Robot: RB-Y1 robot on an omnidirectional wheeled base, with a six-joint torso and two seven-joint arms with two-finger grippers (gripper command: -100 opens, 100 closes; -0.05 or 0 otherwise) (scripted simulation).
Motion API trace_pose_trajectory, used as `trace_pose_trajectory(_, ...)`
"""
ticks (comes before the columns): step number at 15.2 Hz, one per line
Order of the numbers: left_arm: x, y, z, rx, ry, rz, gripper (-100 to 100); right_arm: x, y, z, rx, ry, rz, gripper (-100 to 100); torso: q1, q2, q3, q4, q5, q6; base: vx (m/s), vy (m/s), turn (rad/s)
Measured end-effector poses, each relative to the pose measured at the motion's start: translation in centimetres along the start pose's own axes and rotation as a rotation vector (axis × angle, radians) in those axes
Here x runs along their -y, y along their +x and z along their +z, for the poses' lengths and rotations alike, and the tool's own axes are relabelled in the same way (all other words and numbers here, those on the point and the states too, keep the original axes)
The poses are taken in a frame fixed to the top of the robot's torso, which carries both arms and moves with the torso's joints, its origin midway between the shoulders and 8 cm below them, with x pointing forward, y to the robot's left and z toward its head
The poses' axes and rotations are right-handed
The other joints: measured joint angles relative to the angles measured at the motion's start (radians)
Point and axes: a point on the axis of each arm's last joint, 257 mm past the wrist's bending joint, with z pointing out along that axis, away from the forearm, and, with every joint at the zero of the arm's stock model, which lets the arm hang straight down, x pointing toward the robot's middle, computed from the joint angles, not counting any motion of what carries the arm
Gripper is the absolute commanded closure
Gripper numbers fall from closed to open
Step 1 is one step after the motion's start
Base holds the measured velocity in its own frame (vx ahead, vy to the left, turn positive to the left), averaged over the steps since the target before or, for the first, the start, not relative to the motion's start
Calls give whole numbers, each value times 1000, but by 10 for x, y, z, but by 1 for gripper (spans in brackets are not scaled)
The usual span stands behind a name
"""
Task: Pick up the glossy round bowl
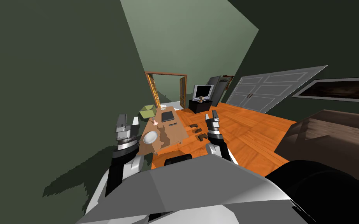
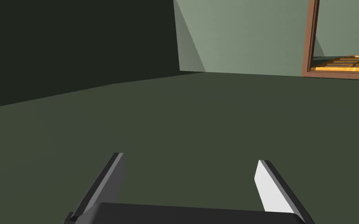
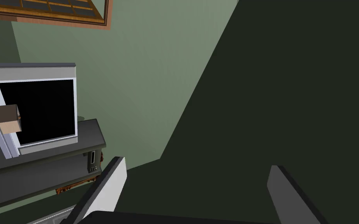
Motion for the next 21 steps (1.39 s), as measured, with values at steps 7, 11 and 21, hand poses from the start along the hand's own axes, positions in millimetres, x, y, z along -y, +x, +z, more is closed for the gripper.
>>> trace_pose_trajectory(7,-53,5,-4,-41,-129,16,-100,0,0,0,0,0,0,0,1,1,0,0,0,0,-12,13,1)
trace_pose_trajectory(11,-88,6,-7,-56,-214,27,-100,0,0,0,0,0,0,0,1,0,0,0,0,0,-11,13,0)
trace_pose_trajectory(21,-181,4,-26,-79,-457,56,-100,0,0,0,0,0,0,0,1,0,0,0,0,0,-11,12,-1)
